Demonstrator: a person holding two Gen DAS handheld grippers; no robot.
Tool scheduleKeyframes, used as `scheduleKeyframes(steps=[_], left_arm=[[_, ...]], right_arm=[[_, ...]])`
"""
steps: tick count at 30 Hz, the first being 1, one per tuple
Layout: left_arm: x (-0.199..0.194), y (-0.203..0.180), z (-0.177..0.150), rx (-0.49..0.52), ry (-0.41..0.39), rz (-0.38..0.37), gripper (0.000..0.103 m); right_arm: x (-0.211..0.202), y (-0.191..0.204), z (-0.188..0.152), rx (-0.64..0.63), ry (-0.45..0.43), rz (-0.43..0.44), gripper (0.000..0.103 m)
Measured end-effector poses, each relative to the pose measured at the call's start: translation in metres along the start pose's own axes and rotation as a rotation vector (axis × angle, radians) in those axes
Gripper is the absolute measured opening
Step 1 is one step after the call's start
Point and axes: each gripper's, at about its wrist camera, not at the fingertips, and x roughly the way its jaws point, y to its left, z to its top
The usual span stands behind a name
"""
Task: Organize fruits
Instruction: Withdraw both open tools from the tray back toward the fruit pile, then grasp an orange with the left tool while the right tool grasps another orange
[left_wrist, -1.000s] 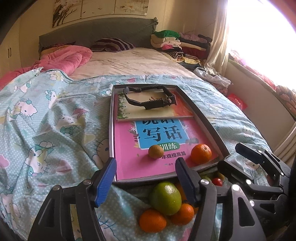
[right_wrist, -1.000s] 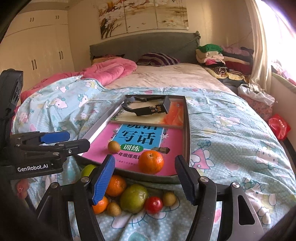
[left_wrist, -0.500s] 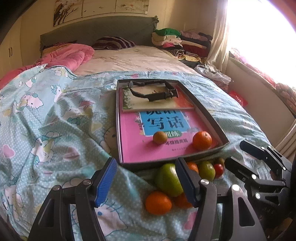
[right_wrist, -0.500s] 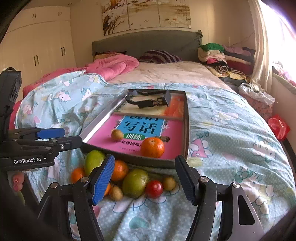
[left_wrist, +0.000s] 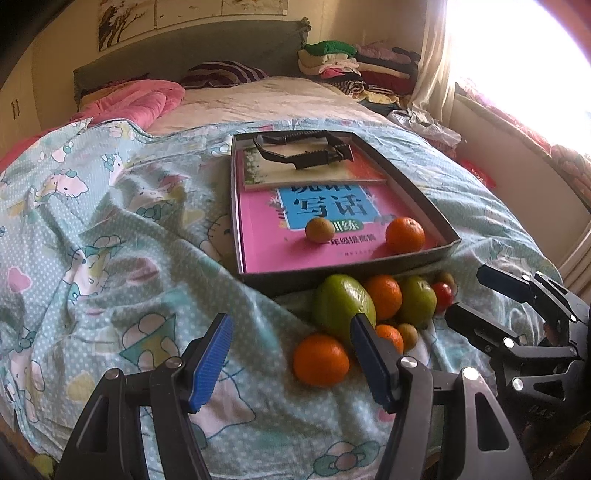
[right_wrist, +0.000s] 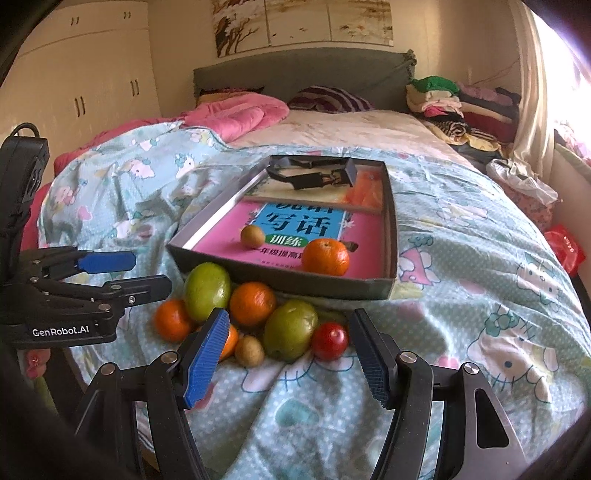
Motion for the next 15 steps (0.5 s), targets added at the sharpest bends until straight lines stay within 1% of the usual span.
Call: scheduleKeyframes(steps=[15], left_arm=[[0.006, -0.006, -0.022, 0.035, 0.056, -0.011, 0.065]], right_arm=[[0.011, 0.012, -0.014, -0.042, 0.056, 0.027, 0.069]])
